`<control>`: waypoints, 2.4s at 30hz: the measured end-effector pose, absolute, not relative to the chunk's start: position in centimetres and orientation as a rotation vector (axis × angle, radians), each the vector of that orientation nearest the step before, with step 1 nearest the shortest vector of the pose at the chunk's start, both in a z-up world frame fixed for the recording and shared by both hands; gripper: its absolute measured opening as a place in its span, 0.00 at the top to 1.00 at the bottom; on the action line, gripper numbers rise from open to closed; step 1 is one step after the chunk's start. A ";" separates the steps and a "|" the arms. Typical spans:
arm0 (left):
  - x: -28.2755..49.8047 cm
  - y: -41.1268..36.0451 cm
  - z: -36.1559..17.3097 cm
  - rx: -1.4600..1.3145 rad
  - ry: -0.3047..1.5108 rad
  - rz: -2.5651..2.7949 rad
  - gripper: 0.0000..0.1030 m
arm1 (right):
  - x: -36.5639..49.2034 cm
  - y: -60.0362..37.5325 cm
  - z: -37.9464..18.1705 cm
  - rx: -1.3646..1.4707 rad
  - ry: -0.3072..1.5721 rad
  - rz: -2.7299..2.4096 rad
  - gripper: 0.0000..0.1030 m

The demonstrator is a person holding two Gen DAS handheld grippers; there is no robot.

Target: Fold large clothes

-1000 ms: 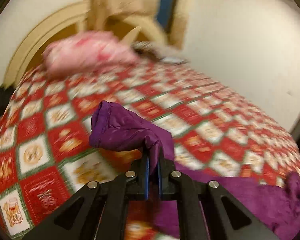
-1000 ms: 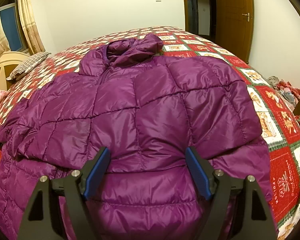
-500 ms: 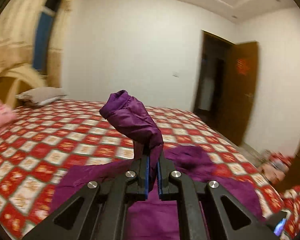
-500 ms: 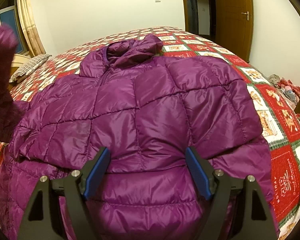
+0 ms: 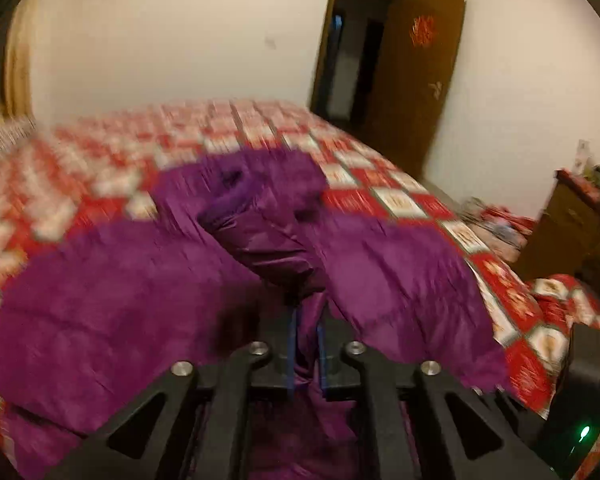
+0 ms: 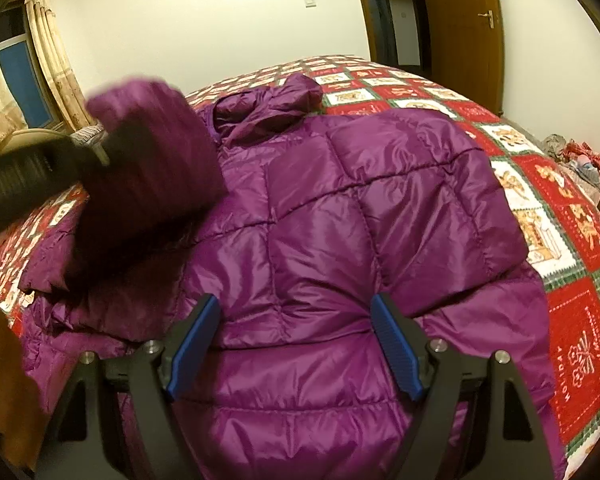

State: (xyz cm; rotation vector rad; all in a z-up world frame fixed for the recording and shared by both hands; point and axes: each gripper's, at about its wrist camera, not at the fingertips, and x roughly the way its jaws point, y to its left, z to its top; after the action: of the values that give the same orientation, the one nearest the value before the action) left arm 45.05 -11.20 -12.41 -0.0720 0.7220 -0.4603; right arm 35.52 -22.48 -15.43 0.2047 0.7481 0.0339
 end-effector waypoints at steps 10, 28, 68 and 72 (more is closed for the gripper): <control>41.6 -9.5 -9.5 0.020 0.693 -0.528 0.24 | 35.4 -22.4 -15.3 0.201 0.754 0.027 0.22; 39.1 14.0 -11.5 -0.170 0.748 -0.026 0.24 | 30.9 -21.1 -12.4 -0.006 0.787 0.055 0.30; 47.9 9.0 -17.9 -0.237 0.804 0.098 0.19 | 43.0 -25.2 -9.9 0.164 0.860 0.079 0.21; 47.6 9.8 -17.9 -0.287 0.787 0.087 0.19 | 48.6 -25.3 -7.8 0.258 0.837 0.073 0.19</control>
State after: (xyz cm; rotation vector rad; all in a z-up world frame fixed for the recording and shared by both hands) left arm 47.63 9.78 -17.91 -0.2870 0.7869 0.0866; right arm 48.61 -25.33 -7.84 0.2584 0.8373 0.0732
